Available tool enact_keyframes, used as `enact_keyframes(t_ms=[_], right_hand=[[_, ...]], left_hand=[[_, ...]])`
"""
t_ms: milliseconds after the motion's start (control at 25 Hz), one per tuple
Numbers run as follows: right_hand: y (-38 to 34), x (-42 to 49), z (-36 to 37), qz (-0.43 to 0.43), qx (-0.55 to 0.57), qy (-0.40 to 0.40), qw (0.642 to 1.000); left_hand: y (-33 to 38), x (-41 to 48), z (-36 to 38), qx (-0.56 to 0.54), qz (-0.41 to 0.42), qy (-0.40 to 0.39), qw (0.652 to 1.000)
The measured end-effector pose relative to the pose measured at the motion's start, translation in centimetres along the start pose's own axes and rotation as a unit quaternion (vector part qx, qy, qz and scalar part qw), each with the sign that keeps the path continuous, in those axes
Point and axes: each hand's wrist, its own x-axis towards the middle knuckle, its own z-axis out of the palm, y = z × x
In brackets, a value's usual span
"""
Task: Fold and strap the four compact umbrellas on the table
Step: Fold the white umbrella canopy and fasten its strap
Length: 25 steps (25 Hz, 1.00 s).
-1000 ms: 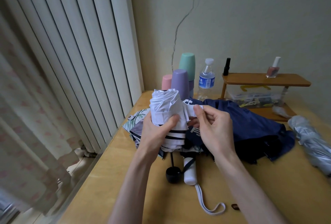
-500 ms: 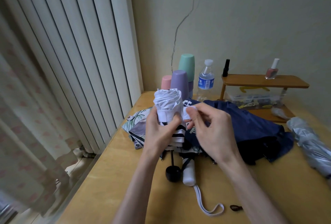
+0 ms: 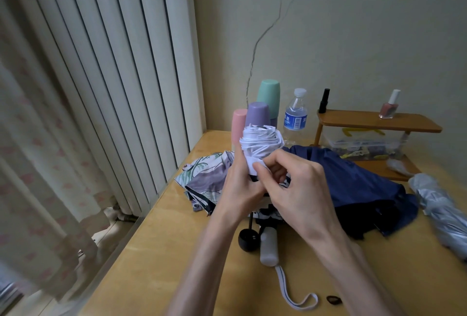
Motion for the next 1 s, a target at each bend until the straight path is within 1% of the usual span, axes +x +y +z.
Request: enact_keyframes(t_ms=[120, 240, 360, 440, 600, 680, 760, 840, 920, 1000], right_hand=[[0.4, 0.3, -0.7, 0.028, 0.01, -0.013, 0.999], [0.7, 0.4, -0.8, 0.034, -0.007, -0.036, 0.999], [0.9, 0.4, -1.1, 0.055, 0.03, -0.045, 0.997], [0.9, 0.4, -1.2, 0.058, 0.049, -0.051, 0.996], [0.8, 0.4, -0.9, 0.073, 0.085, -0.059, 0.992], [0.8, 0.4, -0.6, 0.084, 0.116, -0.061, 0.988], [1.0, 0.4, -0.4, 0.09, 0.144, -0.07, 0.983], [1.0, 0.3, -0.5, 0.08, 0.152, -0.076, 0.982], [1.0, 0.2, -0.5, 0.069, 0.127, -0.058, 0.988], [1.3, 0.2, -0.4, 0.094, 0.109, -0.003, 0.99]], left_hand=[[0.1, -0.2, -0.5, 0.016, -0.008, -0.056, 0.998], [0.8, -0.5, -2.6, -0.033, -0.036, -0.128, 0.991], [0.8, -0.7, -3.8, -0.096, -0.016, -0.149, 0.984], [0.3, -0.7, -3.6, -0.116, -0.004, -0.128, 0.985], [-0.6, -0.7, -3.1, -0.156, 0.004, -0.055, 0.986], [-0.9, -0.8, -2.7, -0.175, -0.019, -0.036, 0.984], [-0.9, -1.0, -2.2, -0.195, -0.069, -0.04, 0.977], [-0.8, -1.1, -1.8, -0.2, -0.086, -0.049, 0.975], [-0.8, -1.0, -1.6, -0.186, -0.079, -0.033, 0.979], [-1.0, -0.9, -1.3, -0.155, -0.081, 0.005, 0.985]])
